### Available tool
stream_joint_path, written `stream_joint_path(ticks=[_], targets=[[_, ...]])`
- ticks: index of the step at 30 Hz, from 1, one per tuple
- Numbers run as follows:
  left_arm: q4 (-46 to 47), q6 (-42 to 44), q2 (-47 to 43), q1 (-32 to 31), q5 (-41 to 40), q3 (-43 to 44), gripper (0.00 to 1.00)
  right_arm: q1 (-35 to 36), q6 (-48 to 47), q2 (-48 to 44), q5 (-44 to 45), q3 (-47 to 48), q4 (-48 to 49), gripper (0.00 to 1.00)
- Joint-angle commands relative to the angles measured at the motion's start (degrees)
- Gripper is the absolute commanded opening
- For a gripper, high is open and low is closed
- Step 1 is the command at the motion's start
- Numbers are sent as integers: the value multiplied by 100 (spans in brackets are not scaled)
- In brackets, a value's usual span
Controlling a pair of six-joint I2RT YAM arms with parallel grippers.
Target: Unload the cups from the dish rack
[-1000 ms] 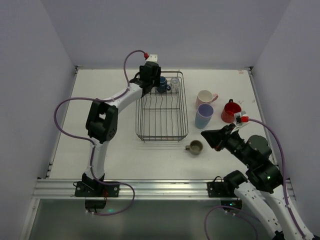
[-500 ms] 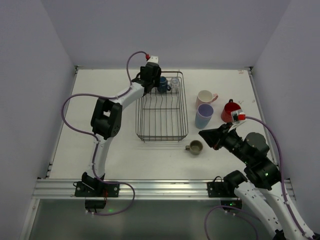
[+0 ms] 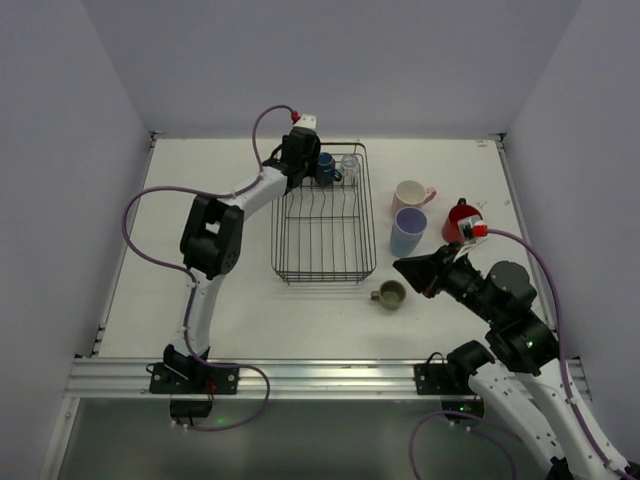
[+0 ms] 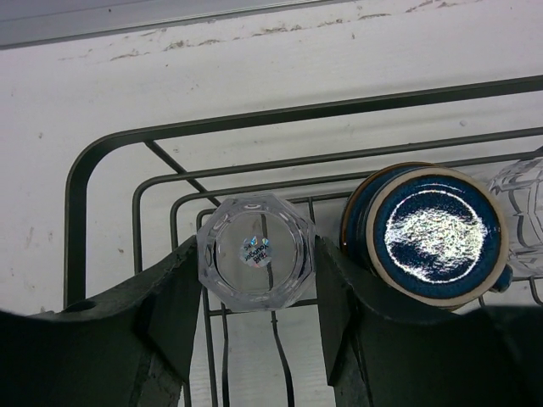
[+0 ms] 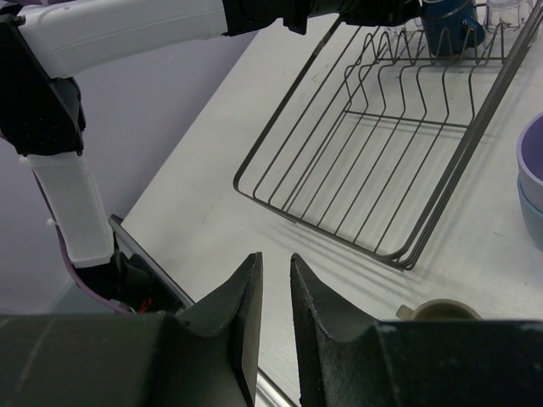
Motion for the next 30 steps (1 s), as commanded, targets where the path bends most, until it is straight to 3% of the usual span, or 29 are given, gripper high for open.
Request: stream_joint_path(ticks=[1, 5, 8, 9, 16, 20, 23, 27, 30], targets=[[486, 177, -609, 79, -3, -120, 11, 22, 118, 90, -236, -37, 433, 23], [662, 72, -1049, 79, 137, -427, 8, 22, 188, 239, -253, -151, 941, 23], [662, -68, -1436, 70, 374, -559, 7, 22, 311, 520, -437, -187, 1406, 35], [671, -121, -1550, 70, 549, -664, 5, 22, 346, 608, -490, -187, 1531, 44], [846, -771, -2945, 44, 1288, -1473, 0, 22, 891, 1118, -798, -231, 2892, 64], [1049, -1552, -3571, 35, 1964, -1737, 0, 22, 1260, 1434, -1018, -275, 3682, 70], [1127, -2193, -4309, 35, 2518, -2263, 0, 31, 1568, 1522, -1018, -406, 4175, 74], [1863, -3187, -5686, -35, 3439, -3640, 0, 22, 1998, 1636, -974, -670, 4809, 75], [2487, -3838, -6417, -297, 3644, -4502, 0, 84, 2306, 1803, -1088, -811, 5336, 75]])
